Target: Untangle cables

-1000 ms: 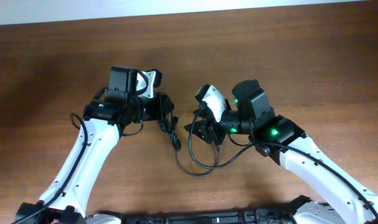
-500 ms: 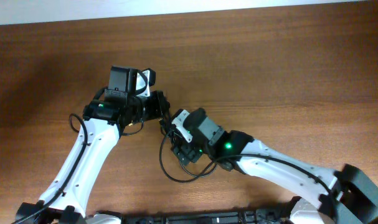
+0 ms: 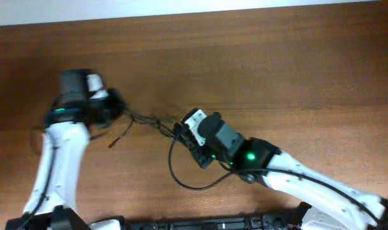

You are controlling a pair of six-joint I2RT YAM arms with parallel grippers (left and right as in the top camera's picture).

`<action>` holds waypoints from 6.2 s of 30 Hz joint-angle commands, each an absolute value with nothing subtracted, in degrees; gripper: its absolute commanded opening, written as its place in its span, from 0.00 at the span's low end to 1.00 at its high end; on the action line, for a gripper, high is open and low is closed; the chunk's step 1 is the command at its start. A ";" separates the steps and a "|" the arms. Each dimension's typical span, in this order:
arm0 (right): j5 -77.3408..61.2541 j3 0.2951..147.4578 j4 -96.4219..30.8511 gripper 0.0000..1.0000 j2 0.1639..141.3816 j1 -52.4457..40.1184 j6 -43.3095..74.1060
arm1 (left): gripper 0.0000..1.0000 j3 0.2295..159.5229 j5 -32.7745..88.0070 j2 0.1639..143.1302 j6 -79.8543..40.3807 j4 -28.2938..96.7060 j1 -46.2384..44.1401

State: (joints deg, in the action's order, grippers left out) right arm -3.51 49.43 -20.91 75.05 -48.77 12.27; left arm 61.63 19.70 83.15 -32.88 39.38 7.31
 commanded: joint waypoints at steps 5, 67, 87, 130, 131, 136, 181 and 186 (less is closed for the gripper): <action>-2.07 49.47 -26.57 0.04 68.60 -48.23 12.95 | 0.40 62.57 28.47 83.24 -37.89 40.60 32.42; -1.10 49.74 -5.32 0.04 70.50 -28.42 119.20 | 0.66 62.57 17.65 83.15 -30.85 19.73 -30.94; -7.86 49.74 -5.34 0.04 70.50 -15.03 77.95 | 0.32 62.57 -4.62 74.91 -13.13 47.66 -32.38; -73.95 49.74 -1.02 0.04 70.67 -15.03 28.67 | 0.79 63.42 61.32 79.50 15.07 32.58 -12.25; -74.59 49.74 -1.02 0.04 70.65 -15.03 29.30 | 0.79 63.42 61.30 79.50 15.09 32.56 -12.71; -71.85 49.74 0.89 0.04 70.67 -17.30 29.19 | 0.00 63.42 58.24 79.55 15.05 32.03 -14.63; -24.88 49.87 -8.71 0.44 64.64 -29.65 -10.72 | 0.00 63.42 43.48 79.29 24.01 46.11 -14.02; -5.67 49.84 -9.21 0.36 66.78 -36.82 -11.77 | 0.00 63.42 43.92 79.29 23.94 46.22 -16.88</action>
